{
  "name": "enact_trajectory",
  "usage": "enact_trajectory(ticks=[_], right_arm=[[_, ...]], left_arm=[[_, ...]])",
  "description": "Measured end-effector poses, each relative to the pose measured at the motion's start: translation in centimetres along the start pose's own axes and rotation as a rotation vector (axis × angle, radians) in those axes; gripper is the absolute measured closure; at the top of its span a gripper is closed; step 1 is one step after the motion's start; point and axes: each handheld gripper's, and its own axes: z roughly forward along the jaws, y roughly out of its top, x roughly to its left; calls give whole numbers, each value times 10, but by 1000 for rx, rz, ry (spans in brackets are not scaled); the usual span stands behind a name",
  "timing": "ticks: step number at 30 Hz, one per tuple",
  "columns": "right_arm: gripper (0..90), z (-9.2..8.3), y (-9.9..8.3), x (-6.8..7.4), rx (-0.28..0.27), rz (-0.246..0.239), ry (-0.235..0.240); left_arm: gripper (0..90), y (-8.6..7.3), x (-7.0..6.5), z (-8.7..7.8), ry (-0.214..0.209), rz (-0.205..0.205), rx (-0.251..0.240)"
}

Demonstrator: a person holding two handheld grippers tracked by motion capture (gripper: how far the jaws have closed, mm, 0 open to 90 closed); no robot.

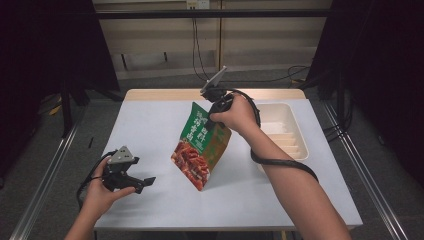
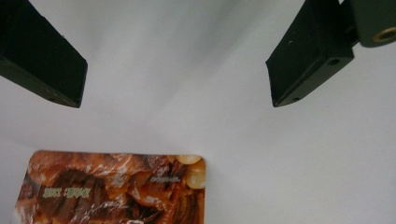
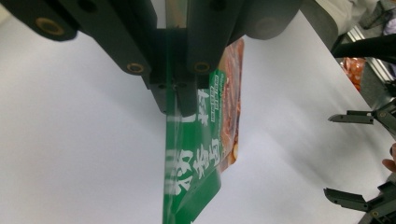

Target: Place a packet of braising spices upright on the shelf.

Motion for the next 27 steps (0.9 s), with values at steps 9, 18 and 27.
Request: enact_trajectory(ticks=[9, 18, 27], right_arm=[[900, -21, 9, 10, 19, -48, -36], [900, -39, 12, 12, 56, -104, -60], [900, -52, 14, 9, 77, -142, -78]], left_arm=[[46, 0, 0, -2, 15, 10, 14], [47, 0, 1, -3, 14, 7, 14], [47, 0, -1, 0, 8, 5, 31]])
